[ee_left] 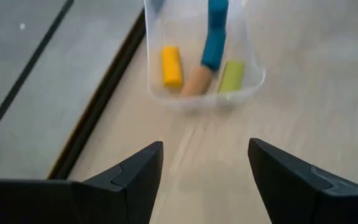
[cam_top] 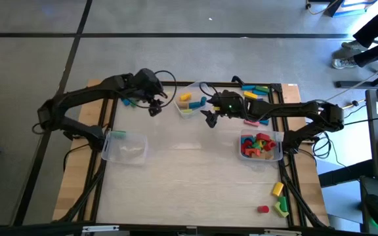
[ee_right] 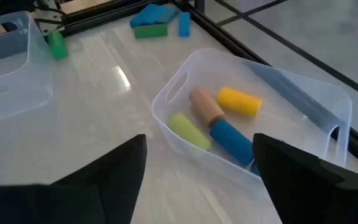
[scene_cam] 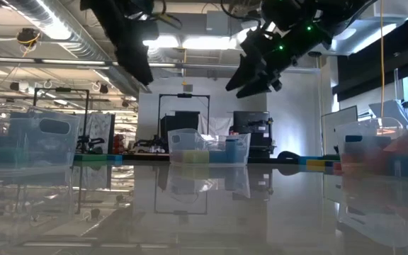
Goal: Sort blocks by size
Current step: Put the green cylindrical block into the top transparent bin
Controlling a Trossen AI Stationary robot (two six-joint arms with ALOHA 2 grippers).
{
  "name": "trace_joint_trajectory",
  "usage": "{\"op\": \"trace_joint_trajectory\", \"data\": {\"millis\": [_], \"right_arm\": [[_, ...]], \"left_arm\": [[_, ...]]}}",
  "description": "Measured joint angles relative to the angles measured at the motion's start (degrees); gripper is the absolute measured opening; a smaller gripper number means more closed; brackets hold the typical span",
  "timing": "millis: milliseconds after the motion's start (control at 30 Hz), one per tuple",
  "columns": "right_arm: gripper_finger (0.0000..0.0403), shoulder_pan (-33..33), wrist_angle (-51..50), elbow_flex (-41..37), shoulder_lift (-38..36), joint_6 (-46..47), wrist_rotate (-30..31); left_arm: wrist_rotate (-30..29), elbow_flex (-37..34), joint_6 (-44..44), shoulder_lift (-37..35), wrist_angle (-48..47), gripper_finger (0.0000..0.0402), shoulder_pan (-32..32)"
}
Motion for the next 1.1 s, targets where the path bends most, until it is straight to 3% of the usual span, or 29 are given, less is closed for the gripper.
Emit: {"op": "trace_joint_trajectory", "data": {"millis": [533, 800, 1100], "right_arm": [[0.0293, 0.5, -0.4, 0.0, 3.9, -1.6, -2.6], [0.0293, 4.9, 2.1, 0.0, 4.5, -5.2, -2.4], [0.0293, 6.4, 6.7, 0.0, 5.2, -7.5, -2.5]], "left_arm": [[-5.9, -1.7, -4.3, 0.1, -18.9, 0.0233, -0.1], [-6.0, -7.5, -5.5, 0.2, -20.1, 0.0233, -0.1], [-8.4, -7.9, -7.5, 7.5, -30.1, 0.0233, -0.1]]}}
